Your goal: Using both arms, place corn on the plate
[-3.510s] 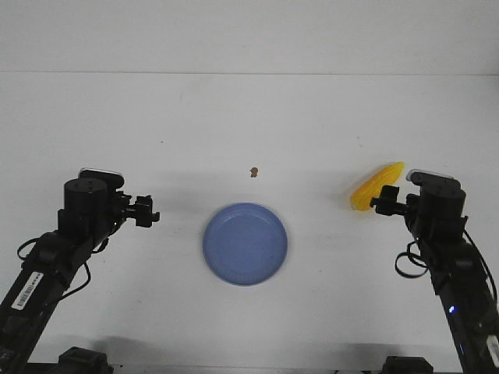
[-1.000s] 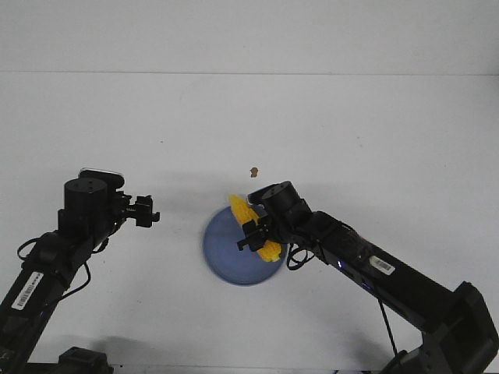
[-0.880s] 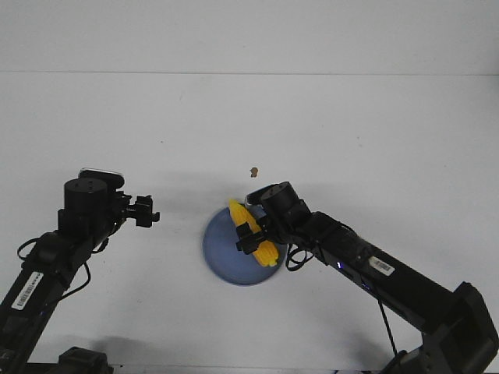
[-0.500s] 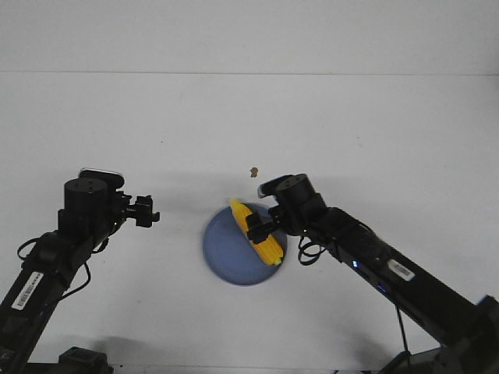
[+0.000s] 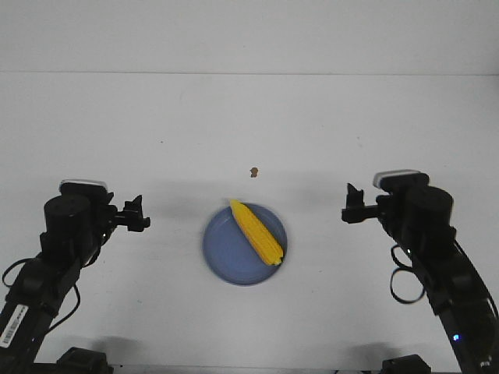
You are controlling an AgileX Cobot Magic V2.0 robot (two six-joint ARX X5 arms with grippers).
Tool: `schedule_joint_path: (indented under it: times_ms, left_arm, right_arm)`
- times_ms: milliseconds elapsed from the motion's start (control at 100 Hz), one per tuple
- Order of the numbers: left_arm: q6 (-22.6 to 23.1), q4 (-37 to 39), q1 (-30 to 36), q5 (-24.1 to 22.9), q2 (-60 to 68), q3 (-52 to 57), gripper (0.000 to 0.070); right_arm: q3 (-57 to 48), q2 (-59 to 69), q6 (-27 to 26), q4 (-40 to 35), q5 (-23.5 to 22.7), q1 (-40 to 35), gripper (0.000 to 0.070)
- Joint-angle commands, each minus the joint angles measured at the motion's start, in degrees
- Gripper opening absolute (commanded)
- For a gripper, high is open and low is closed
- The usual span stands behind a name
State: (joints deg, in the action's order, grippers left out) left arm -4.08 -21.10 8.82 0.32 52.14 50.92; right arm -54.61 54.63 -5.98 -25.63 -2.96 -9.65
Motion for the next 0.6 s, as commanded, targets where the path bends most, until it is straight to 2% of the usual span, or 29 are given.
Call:
schedule_joint_path:
  times_ms: [0,210,300,430,520,590]
  left_arm:
    - [-1.16,1.33,-0.28,-0.09,-2.84,-1.97,0.0422]
    - [-1.73,1.73,-1.05,-0.37,-15.26,-11.30,0.0422]
    - [-4.31,1.68,-1.05,-0.37,-20.22,-14.36,0.0422]
    - [-5.14,1.20,-1.05,-0.37,-25.24,-16.24,0.0421]
    - [-5.09,1.27,-1.05,-0.37,-26.97,-16.24,0.0420]
    - [-5.03,1.27,-1.05,-0.37,-27.58,-16.24,0.0393]
  right_arm:
    - [3.32,-4.59,2.97,1.25,1.40,0.96,0.0543]
    - [15.50,-21.77,3.41,2.89,1.90,3.21,0.0543]
    - [18.80,-27.65,2.14,2.93,1.92,3.21,0.0542]
    - [20.02,-33.79,2.05,2.86,2.05,3.21,0.0541]
    - [20.02,-35.74,3.28,2.58,3.72,3.21,0.0539]
    - [20.02,-36.24,3.26,2.45,5.03,3.21,0.0529]
